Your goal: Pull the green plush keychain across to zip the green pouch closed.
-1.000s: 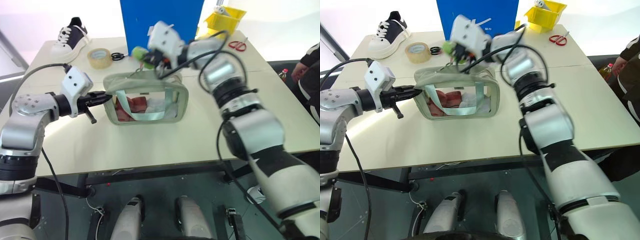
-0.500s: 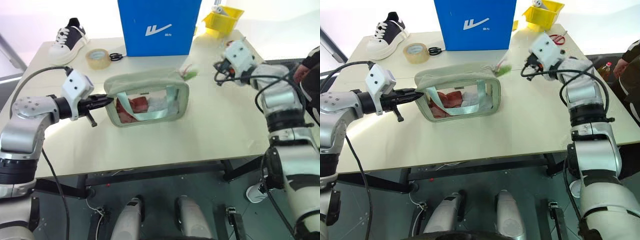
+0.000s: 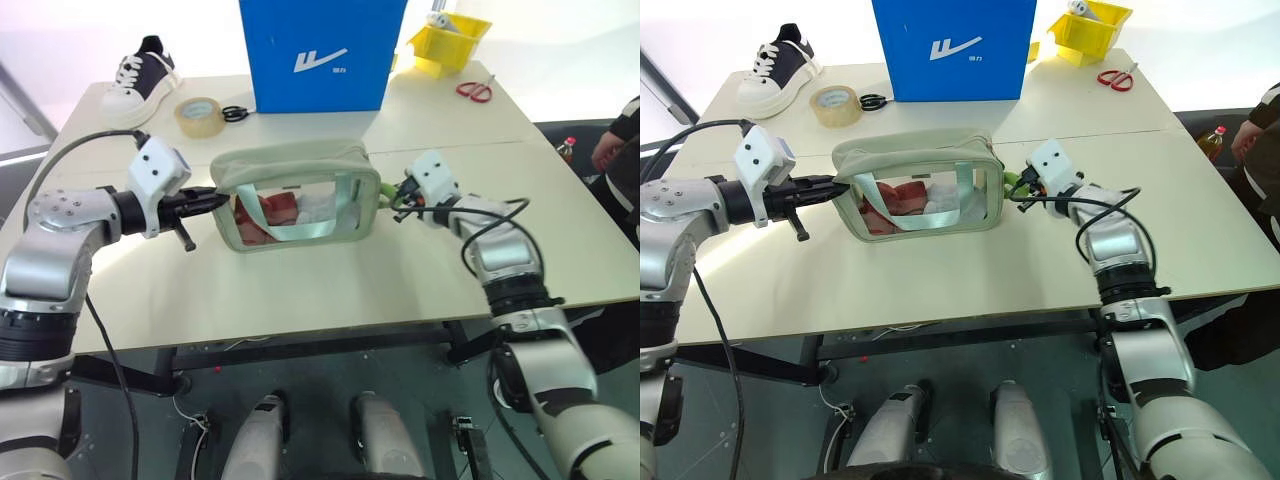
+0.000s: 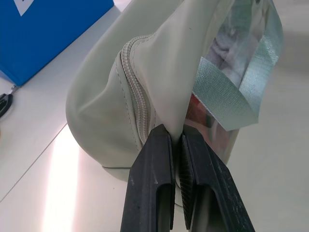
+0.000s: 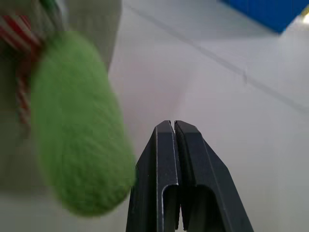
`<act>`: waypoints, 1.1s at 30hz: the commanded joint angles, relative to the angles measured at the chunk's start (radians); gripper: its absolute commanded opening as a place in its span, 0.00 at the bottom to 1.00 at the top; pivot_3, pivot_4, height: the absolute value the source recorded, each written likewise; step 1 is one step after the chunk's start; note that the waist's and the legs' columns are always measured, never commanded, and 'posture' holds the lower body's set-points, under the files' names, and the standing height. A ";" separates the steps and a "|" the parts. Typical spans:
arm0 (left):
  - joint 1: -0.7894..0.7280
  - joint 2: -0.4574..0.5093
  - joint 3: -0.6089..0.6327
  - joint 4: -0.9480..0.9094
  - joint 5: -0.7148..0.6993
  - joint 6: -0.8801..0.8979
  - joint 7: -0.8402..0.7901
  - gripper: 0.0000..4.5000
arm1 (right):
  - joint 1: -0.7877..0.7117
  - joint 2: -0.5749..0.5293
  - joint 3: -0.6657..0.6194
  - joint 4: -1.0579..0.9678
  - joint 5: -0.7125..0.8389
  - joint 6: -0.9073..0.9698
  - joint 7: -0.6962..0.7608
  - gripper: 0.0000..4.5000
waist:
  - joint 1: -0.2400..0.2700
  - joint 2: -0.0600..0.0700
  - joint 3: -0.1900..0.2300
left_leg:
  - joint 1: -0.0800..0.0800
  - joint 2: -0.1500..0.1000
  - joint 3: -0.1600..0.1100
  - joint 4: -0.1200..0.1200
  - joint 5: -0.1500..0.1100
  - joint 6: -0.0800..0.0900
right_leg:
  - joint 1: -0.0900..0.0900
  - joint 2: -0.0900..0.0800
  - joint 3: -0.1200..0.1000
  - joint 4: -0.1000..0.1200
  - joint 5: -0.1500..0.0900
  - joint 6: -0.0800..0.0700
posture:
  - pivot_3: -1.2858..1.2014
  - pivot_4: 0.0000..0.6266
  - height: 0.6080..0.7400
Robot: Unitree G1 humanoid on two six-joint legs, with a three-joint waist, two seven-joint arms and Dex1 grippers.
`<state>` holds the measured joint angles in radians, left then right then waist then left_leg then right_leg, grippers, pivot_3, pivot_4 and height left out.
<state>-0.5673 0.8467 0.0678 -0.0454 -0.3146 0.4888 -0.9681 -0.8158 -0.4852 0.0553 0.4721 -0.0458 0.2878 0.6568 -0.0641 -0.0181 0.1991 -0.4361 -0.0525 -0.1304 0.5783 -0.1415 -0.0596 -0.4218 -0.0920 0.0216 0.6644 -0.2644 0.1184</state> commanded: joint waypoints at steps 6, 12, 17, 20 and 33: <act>-0.001 0.019 0.021 -0.020 0.003 -0.015 0.003 0.00 | -0.054 -0.245 -0.006 -0.033 0.048 -0.051 0.297 0.45 | 0.000 0.000 0.000 | 0.000 0.000 0.000 0.000 0.000 0.000 | 0.000 0.000 0.000 0.000 0.000 0.000 | 0.52 0.24 1.00; -0.009 0.016 0.013 -0.009 0.004 -0.019 0.002 0.00 | -0.069 -0.251 -0.012 -0.124 0.163 0.047 0.446 0.99 | -0.006 0.000 0.000 | 0.001 0.001 0.000 0.000 -0.001 0.001 | 0.001 0.000 0.000 0.000 0.000 0.000 | 0.52 0.24 1.00; -0.024 0.013 0.003 0.002 0.008 -0.023 0.002 0.00 | -0.080 -0.171 0.027 -0.124 0.135 0.054 0.390 0.99 | -0.003 0.000 0.000 | 0.001 0.001 0.000 0.000 -0.001 0.001 | 0.001 0.000 0.000 0.000 0.000 0.000 | 0.52 0.24 1.00; -0.027 0.011 -0.002 0.002 0.009 -0.025 0.002 0.00 | -0.089 -0.142 0.056 -0.059 0.092 0.008 0.346 0.99 | 0.003 0.000 0.000 | 0.001 0.000 0.000 0.000 -0.001 0.001 | 0.001 0.000 0.000 -0.001 0.000 0.000 | 0.52 0.24 1.00; -0.022 0.015 0.005 -0.002 0.005 -0.021 0.009 0.00 | -0.134 -0.134 0.053 0.042 0.065 -0.065 0.320 0.12 | 0.004 0.000 0.000 | 0.001 0.000 0.000 0.000 -0.001 0.001 | 0.002 0.000 0.000 -0.001 0.000 0.000 | 0.52 0.24 1.00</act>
<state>-0.5755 0.8489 0.0530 -0.0372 -0.3127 0.4747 -0.9603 -0.9194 -0.6080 0.1355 0.5175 0.0128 0.2395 0.9857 -0.0598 -0.0182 0.1991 -0.4349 -0.0522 -0.1300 0.5785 -0.1420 -0.0588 -0.4202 -0.0922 0.0216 0.6637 -0.2645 0.1184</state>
